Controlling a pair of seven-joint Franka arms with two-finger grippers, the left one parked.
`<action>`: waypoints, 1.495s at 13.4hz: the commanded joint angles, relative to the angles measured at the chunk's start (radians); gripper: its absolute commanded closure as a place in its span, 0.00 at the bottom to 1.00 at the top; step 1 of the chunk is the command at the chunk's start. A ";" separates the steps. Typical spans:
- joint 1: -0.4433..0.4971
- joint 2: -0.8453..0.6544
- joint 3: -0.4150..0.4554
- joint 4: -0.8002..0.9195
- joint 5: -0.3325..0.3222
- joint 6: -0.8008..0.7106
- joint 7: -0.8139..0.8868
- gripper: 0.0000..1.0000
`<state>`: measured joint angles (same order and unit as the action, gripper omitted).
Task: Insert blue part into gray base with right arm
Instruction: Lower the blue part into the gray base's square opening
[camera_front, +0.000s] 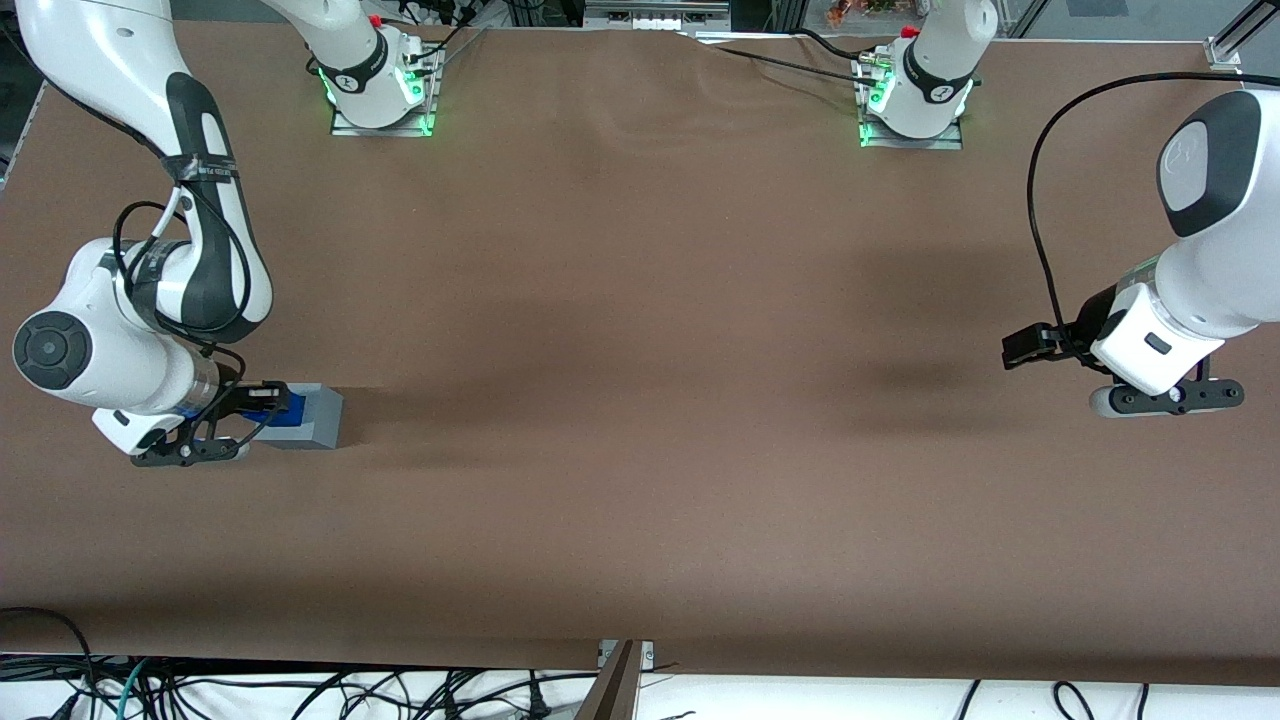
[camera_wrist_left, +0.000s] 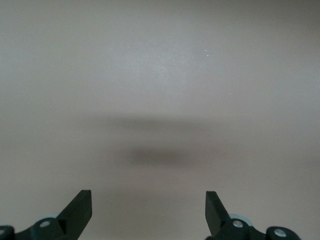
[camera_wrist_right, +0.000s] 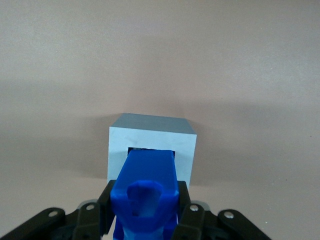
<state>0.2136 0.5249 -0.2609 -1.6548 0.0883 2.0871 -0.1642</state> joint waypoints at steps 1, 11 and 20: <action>-0.003 -0.005 0.008 -0.010 0.018 0.021 0.005 0.77; 0.001 0.001 0.009 -0.013 0.019 0.024 0.011 0.77; 0.001 0.009 0.009 -0.019 0.019 0.024 0.029 0.77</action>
<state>0.2146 0.5253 -0.2606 -1.6553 0.0884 2.0891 -0.1501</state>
